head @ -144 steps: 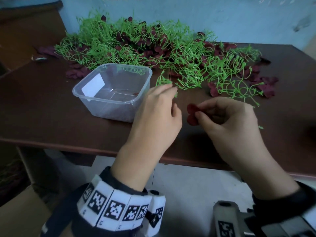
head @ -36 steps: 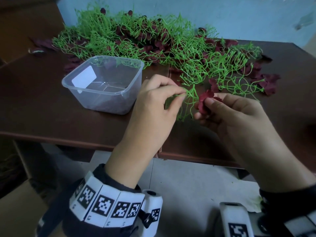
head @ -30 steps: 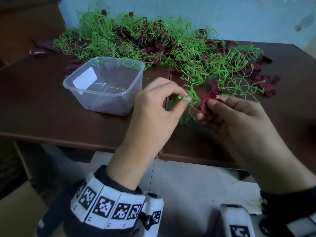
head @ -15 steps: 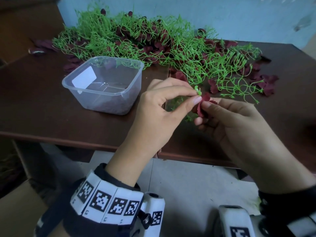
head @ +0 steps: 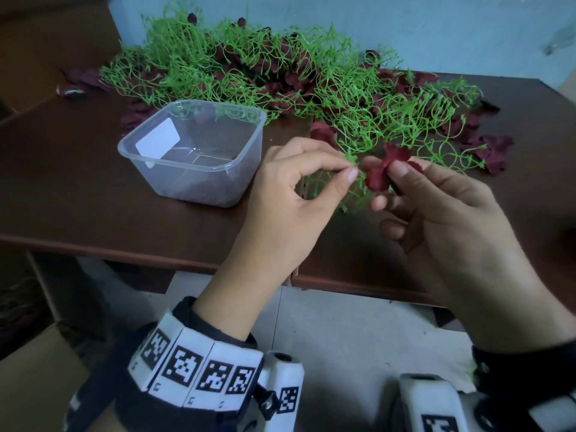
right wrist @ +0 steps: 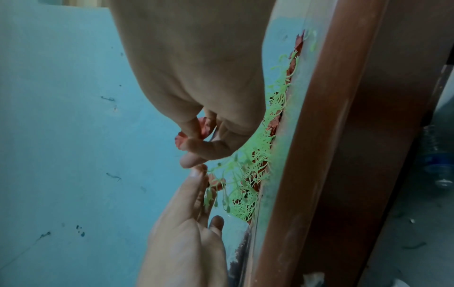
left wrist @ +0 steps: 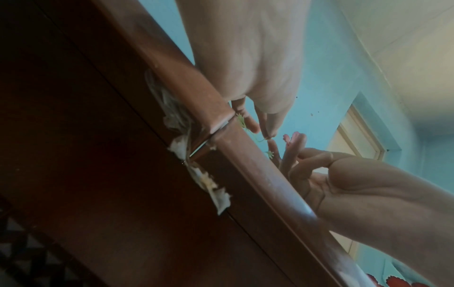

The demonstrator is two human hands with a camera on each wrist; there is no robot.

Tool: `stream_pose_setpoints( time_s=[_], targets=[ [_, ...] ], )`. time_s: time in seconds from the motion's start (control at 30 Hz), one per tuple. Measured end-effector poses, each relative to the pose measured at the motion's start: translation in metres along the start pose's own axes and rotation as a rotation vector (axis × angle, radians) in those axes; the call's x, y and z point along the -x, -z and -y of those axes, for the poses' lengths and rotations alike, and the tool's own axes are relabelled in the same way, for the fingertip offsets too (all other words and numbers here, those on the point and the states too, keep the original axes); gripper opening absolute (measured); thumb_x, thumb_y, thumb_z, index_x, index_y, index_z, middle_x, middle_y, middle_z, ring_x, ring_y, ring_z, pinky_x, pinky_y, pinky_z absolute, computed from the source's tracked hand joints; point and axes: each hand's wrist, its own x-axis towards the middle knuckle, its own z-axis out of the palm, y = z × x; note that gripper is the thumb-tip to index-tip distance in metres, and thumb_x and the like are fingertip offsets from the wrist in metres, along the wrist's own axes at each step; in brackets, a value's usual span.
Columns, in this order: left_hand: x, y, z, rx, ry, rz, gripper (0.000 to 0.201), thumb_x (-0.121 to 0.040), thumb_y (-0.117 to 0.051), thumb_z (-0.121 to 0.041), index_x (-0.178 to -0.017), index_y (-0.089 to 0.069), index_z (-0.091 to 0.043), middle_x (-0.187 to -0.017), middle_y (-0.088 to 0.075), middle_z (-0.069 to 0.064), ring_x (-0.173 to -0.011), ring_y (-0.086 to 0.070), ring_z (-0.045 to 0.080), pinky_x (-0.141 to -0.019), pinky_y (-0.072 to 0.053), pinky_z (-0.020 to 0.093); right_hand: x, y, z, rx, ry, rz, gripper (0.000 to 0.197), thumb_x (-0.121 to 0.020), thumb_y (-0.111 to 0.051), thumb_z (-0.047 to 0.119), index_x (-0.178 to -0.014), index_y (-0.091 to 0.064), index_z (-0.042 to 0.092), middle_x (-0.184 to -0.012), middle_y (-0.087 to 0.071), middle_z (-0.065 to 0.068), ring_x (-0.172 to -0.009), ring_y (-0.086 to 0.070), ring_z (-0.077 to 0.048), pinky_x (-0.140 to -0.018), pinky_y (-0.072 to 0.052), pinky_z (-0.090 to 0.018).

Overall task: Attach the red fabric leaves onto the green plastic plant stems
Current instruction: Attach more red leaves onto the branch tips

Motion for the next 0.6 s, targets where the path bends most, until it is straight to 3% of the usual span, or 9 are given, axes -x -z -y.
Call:
stream_pose_setpoints(
  time_s=[0.1,0.2,0.3,0.4,0.6],
  targets=[
    [0.001,-0.002,0.002,0.046,0.029,0.003,0.011,-0.09,-0.075,-0.018,-0.099,-0.081,-0.017,-0.104,-0.065,-0.006,-0.103,-0.064,0.022,-0.083,-0.047,0.028,-0.001,0.0,0.0,-0.014,-0.02,0.052,0.018,-0.091,-0.057,0.017,-0.099,-0.07,0.007,-0.095,-0.075,-0.012,-0.069,-0.069,-0.013,-0.053,-0.049,-0.021],
    [0.001,-0.003,-0.002,0.178,0.088,0.013,0.012,-0.089,-0.075,-0.008,-0.099,-0.08,-0.011,-0.101,-0.067,-0.001,-0.097,-0.066,0.01,-0.082,-0.048,0.021,-0.002,0.0,-0.003,-0.044,-0.001,0.071,0.017,-0.087,-0.059,0.016,-0.094,-0.07,0.006,-0.088,-0.074,-0.011,-0.08,-0.07,-0.018,-0.074,-0.058,-0.028],
    [0.001,-0.001,-0.004,0.246,0.155,0.026,0.011,-0.087,-0.076,-0.008,-0.097,-0.08,-0.013,-0.097,-0.071,-0.004,-0.098,-0.068,0.007,-0.088,-0.051,0.024,-0.003,0.0,-0.003,-0.087,-0.011,0.055,0.014,-0.084,-0.06,0.013,-0.089,-0.071,0.005,-0.091,-0.074,-0.014,-0.087,-0.07,-0.02,-0.09,-0.058,-0.037],
    [0.0,0.001,-0.004,0.269,0.194,0.025,0.008,-0.086,-0.077,-0.015,-0.093,-0.079,-0.011,-0.096,-0.073,-0.003,-0.099,-0.07,0.012,-0.093,-0.054,0.031,-0.003,-0.001,-0.003,-0.1,-0.013,0.053,0.014,-0.084,-0.06,0.011,-0.089,-0.07,0.003,-0.089,-0.074,-0.015,-0.09,-0.071,-0.023,-0.092,-0.057,-0.039],
    [-0.002,0.006,-0.008,0.329,0.28,0.045,0.008,-0.092,-0.072,-0.015,-0.095,-0.08,-0.013,-0.092,-0.078,0.0,-0.096,-0.07,0.011,-0.095,-0.054,0.032,-0.002,-0.001,-0.004,-0.009,0.033,0.072,0.014,-0.083,-0.061,0.014,-0.088,-0.073,0.008,-0.099,-0.076,-0.016,-0.104,-0.071,-0.031,-0.095,-0.056,-0.039]
  ],
)
